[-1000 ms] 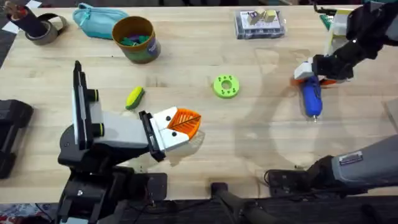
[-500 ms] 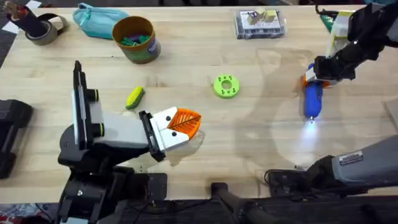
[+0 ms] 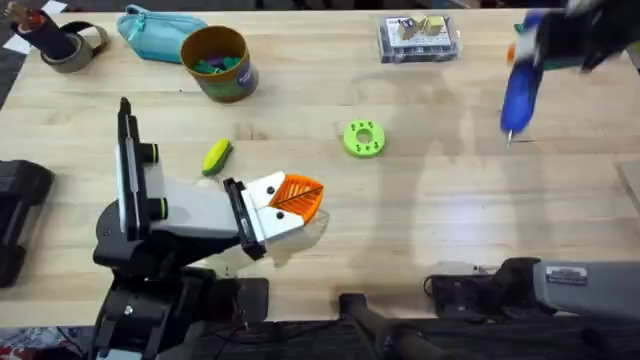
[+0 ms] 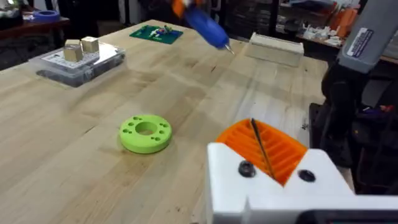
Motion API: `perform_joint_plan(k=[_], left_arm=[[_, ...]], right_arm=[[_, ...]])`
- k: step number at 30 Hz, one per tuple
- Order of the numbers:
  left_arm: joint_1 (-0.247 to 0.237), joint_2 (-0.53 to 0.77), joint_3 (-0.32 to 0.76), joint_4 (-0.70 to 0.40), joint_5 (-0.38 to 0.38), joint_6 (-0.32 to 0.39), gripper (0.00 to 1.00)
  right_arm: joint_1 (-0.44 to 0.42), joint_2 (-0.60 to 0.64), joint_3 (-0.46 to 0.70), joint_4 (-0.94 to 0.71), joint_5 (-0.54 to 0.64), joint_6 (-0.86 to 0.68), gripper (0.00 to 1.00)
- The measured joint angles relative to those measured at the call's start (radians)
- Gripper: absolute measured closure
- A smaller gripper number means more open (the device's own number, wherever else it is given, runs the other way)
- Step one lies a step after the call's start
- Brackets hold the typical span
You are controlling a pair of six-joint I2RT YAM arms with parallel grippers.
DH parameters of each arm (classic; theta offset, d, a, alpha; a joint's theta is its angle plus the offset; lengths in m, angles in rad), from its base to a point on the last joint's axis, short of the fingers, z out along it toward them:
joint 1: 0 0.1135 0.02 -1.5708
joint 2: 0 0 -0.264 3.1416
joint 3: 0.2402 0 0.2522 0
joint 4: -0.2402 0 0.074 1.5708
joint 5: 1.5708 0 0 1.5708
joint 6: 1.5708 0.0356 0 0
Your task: Pick up the gripper from the table and insert it into the empty holder that is missing its gripper. Then pick up a screw, insert it into the mounting hole, and use the screwdriver to tighten it. Finally, clean up the table by picking up the vegetable and placing it into the bucket.
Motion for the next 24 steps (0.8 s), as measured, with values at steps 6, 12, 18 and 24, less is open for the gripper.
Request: perform_joint_plan(k=[6, 12, 18, 24], left_arm=[[0.0, 0.0, 0.0, 0.0, 0.0, 0.0, 0.992], [0.0, 0.0, 0.0, 0.0, 0.0, 0.0, 0.992], [0.0, 0.0, 0.0, 0.0, 0.0, 0.0, 0.992], [0.0, 0.0, 0.0, 0.0, 0.0, 0.0, 0.992]], right_arm=[[0.122, -0.1, 0.193, 0.103, -0.113, 0.004, 0.975], [0.246, -0.123, 0.322, 0.171, -0.178, 0.038, 0.975], [0.388, -0.127, 0.395, 0.276, -0.202, 0.052, 0.975], [0.531, -0.144, 0.403, 0.409, -0.242, 0.053, 0.975]])
